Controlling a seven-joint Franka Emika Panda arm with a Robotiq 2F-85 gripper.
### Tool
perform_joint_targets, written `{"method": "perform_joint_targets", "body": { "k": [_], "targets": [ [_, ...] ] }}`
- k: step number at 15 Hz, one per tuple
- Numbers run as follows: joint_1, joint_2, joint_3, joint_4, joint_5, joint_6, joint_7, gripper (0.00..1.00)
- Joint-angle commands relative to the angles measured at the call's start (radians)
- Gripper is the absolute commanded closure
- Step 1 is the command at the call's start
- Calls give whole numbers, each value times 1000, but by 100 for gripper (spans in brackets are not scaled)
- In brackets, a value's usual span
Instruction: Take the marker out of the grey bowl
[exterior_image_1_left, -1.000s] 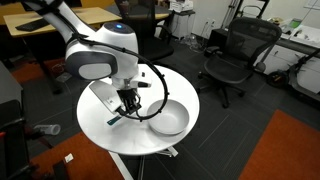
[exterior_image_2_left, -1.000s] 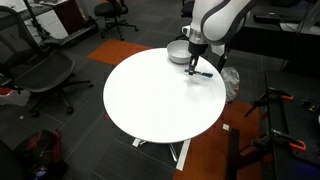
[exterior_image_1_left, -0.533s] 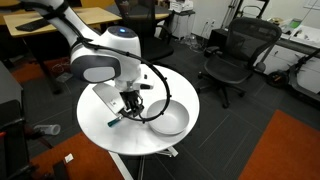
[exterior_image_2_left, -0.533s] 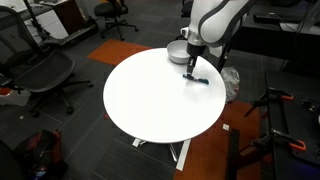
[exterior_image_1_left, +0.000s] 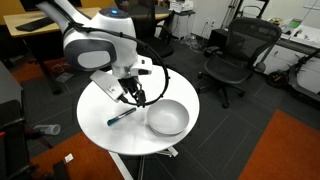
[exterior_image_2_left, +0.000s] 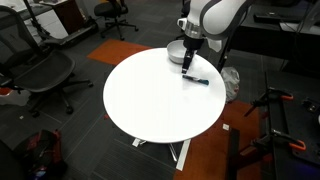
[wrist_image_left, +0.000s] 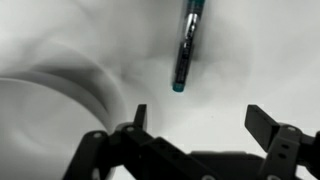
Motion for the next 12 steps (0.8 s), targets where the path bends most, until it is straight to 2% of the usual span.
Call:
{"method": "perform_joint_targets", "body": {
  "k": [1, 7, 12],
  "targets": [
    [2, -132, 20, -89, 10, 8, 6, 0],
    [28, -288, -1, -144, 14, -70, 8, 0],
    [52, -403, -26, -168, 29, -197, -3, 0]
  ]
}}
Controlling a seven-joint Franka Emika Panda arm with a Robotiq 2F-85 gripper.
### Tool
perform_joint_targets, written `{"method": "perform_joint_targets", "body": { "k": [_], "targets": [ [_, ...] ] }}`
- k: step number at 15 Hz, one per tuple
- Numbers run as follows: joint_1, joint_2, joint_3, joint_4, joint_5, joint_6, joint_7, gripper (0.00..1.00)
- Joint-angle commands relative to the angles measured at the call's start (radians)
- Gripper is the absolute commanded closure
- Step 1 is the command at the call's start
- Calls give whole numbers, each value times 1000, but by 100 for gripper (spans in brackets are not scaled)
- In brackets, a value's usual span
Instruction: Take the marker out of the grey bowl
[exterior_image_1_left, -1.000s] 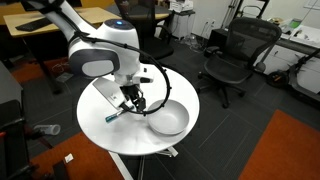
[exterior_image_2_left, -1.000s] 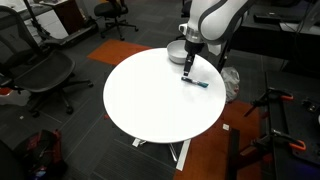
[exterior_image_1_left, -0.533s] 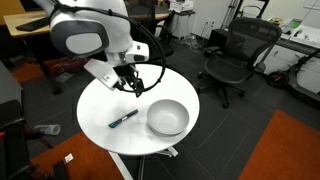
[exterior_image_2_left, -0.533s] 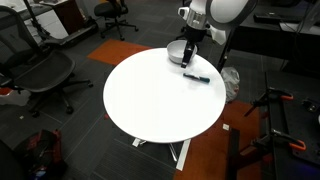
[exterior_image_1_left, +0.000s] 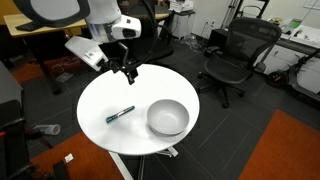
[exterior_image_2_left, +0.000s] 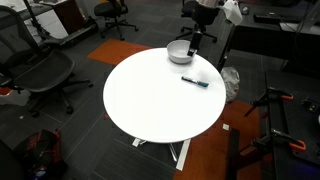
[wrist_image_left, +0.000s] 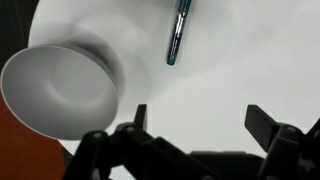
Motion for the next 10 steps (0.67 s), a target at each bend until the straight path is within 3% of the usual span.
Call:
{"method": "perform_joint_targets", "body": {
  "k": [1, 6, 7, 10],
  "targets": [
    [40, -117, -39, -49, 26, -102, -7, 0],
    [79, -186, -79, -53, 14, -193, 0, 0],
    [86, -134, -86, -26, 2, -152, 1, 0],
    [94, -155, -96, -31, 1, -174, 2, 0]
  ]
}}
